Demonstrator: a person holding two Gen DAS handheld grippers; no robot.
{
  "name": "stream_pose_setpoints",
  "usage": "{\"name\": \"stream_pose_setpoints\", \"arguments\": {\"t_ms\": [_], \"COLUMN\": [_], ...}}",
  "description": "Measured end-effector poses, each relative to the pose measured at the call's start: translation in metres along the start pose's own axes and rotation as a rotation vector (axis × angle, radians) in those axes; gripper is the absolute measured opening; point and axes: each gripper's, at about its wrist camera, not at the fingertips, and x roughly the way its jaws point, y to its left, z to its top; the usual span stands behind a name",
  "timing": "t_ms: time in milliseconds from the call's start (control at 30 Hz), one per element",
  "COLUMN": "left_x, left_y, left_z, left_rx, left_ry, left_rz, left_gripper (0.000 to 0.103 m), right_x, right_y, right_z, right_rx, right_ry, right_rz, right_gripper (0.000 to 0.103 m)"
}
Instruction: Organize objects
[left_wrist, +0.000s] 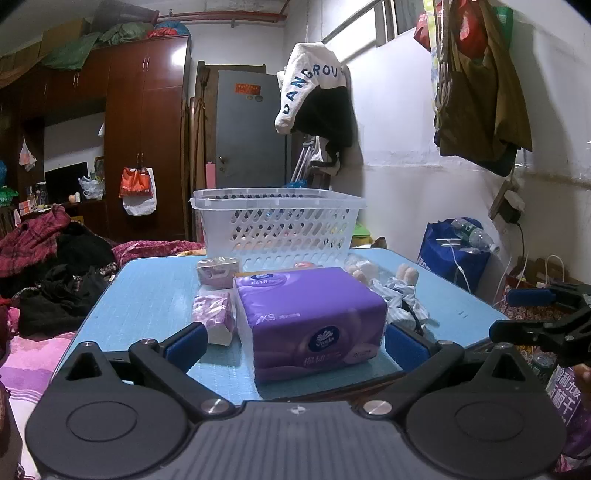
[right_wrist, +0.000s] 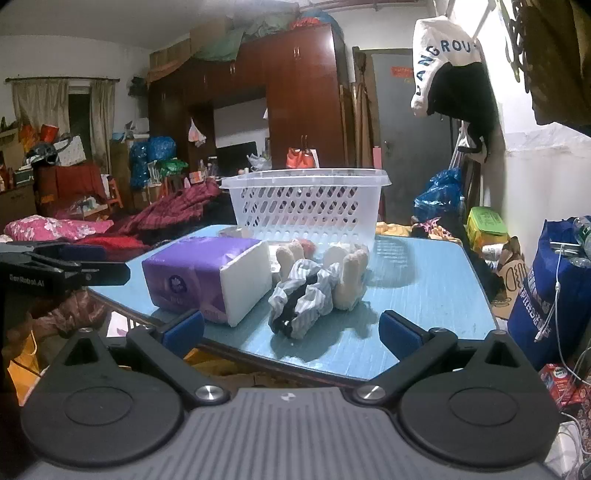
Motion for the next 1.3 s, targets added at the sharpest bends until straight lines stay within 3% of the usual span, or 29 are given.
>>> {"name": "stream_pose_setpoints", "arguments": {"t_ms": [1300], "left_x": [0.0013], "left_y": [0.0001], "left_z": [-0.0008], "left_rx": [0.001], "left_ry": [0.004], "left_rz": [0.007], "left_gripper": [0.103], "right_x": [0.0008], "right_y": [-0.0053], "right_z": [0.0000], "right_rx": [0.024], "right_ry": [0.017], "right_rz": [-0.008], "right_gripper": [0.103]}}
